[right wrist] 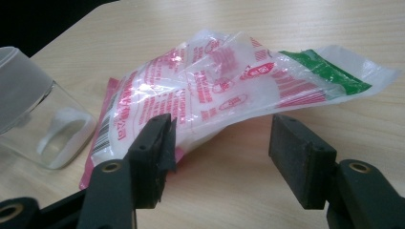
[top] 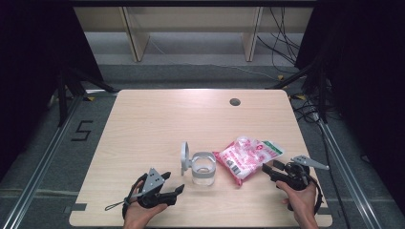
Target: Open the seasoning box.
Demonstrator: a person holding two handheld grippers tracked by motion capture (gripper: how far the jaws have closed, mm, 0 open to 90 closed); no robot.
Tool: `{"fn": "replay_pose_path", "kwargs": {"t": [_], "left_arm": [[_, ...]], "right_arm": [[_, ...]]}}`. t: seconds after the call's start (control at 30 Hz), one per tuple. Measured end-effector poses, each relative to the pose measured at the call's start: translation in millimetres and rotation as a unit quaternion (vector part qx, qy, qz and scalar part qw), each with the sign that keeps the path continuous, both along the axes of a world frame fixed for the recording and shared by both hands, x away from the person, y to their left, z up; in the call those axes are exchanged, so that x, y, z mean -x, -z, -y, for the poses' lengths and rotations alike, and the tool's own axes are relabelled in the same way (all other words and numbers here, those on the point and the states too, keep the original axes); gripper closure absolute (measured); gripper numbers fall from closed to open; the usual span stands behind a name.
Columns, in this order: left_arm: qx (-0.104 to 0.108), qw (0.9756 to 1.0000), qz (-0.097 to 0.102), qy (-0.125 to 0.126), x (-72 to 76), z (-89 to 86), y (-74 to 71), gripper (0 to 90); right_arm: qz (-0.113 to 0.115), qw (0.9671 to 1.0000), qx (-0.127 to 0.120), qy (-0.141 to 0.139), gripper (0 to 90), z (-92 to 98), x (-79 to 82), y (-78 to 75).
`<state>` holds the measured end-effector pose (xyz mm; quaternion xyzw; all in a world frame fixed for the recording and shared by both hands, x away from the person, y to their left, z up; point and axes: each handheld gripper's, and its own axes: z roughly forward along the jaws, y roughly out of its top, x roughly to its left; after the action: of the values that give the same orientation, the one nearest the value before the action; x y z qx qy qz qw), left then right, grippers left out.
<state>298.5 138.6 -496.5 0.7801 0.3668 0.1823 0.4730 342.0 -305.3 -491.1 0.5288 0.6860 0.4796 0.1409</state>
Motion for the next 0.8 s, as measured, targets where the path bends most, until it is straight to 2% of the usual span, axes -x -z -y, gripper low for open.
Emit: {"fn": "replay_pose_path", "kwargs": {"t": [0.03, 0.07, 0.17, 0.23, 0.3, 0.33, 0.37, 0.4, 0.43, 0.47, 0.5, 0.6, 0.63, 0.67, 0.7, 0.73, 0.77, 0.8], "left_arm": [[-0.004, 1.0, 0.0, -0.001, 0.1, -0.1, 0.0, 32.4], [0.0, 1.0, -0.002, 0.0, -0.1, 0.5, 0.9, 32.4], [0.0, 1.0, -0.003, -0.001, -0.5, 1.2, 2.3, 32.3], [0.007, 1.0, -0.004, -0.001, -0.7, 2.2, 3.6, 32.3], [0.002, 1.0, -0.003, 0.002, -1.1, 1.9, 3.7, 32.3], [0.001, 1.0, -0.004, 0.001, -0.5, 2.1, 3.4, 32.3], [-0.013, 0.9998, 0.008, 0.013, -2.5, 0.3, 2.5, 32.3], [-0.013, 0.9998, 0.008, 0.013, -2.5, 0.3, 2.5, 32.3], [-0.014, 0.9998, 0.009, 0.013, -2.7, 0.2, 2.5, 32.3], [-0.012, 0.9998, 0.008, 0.012, -2.5, 0.3, 2.5, 32.3], [-0.002, 1.0, -0.003, 0.001, -0.8, 1.5, 3.0, 32.3], [-0.005, 1.0, -0.003, -0.001, -0.5, 1.3, 2.5, 32.3], [-0.007, 1.0, -0.001, 0.001, -0.7, 1.1, 2.4, 32.3], [-0.005, 1.0, -0.003, 0.0, -0.3, 1.5, 2.4, 32.3], [-0.005, 1.0, -0.003, 0.0, -0.3, 1.6, 2.3, 32.3], [-0.005, 1.0, -0.003, 0.0, -0.3, 1.6, 2.3, 32.3], [-0.006, 1.0, -0.002, 0.001, -0.3, 1.4, 2.1, 32.3], [-0.008, 1.0, 0.0, 0.002, -0.6, 0.9, 1.9, 32.3]], "right_arm": [[-0.006, 0.9999, -0.01, 0.004, 40.4, -0.7, -1.1, 1.1], [0.0, 1.0, -0.008, 0.004, 40.3, -0.2, -2.3, 2.1], [-0.002, 1.0, -0.007, 0.005, 38.7, 0.3, -5.3, 4.0], [-0.022, 0.9994, -0.024, 0.012, 37.7, -1.7, -5.2, 3.7], [-0.01, 0.9998, -0.016, 0.012, 37.7, 0.4, -8.6, 6.0], [-0.013, 0.9996, -0.02, 0.012, 37.6, 0.3, -9.5, 6.4], [-0.011, 0.9999, -0.009, 0.009, 37.5, 1.7, -10.7, 6.4], [-0.011, 0.9999, -0.009, 0.009, 37.5, 1.7, -10.7, 6.4], [-0.012, 0.9997, -0.021, 0.001, 37.1, 1.2, -11.9, 7.3], [-0.008, 0.9997, -0.02, 0.007, 37.0, -0.2, -12.5, 8.0], [-0.015, 0.9995, -0.026, 0.003, 37.0, -1.9, -14.2, 8.7], [-0.017, 0.9997, -0.016, 0.005, 37.0, -2.8, -16.2, 9.4], [-0.031, 0.999, -0.028, 0.014, 36.1, -6.8, -16.8, 9.3], [-0.012, 0.9995, -0.029, 0.004, 35.9, -5.5, -20.3, 11.7], [-0.025, 0.9989, -0.039, 0.012, 35.6, -8.0, -19.5, 10.4], [-0.025, 0.9989, -0.039, 0.012, 35.6, -8.0, -19.5, 10.4], [-0.039, 0.998, -0.049, 0.012, 35.4, -9.6, -19.9, 9.2], [-0.015, 0.9994, -0.032, 0.004, 35.4, -7.6, -23.6, 11.7]]}}
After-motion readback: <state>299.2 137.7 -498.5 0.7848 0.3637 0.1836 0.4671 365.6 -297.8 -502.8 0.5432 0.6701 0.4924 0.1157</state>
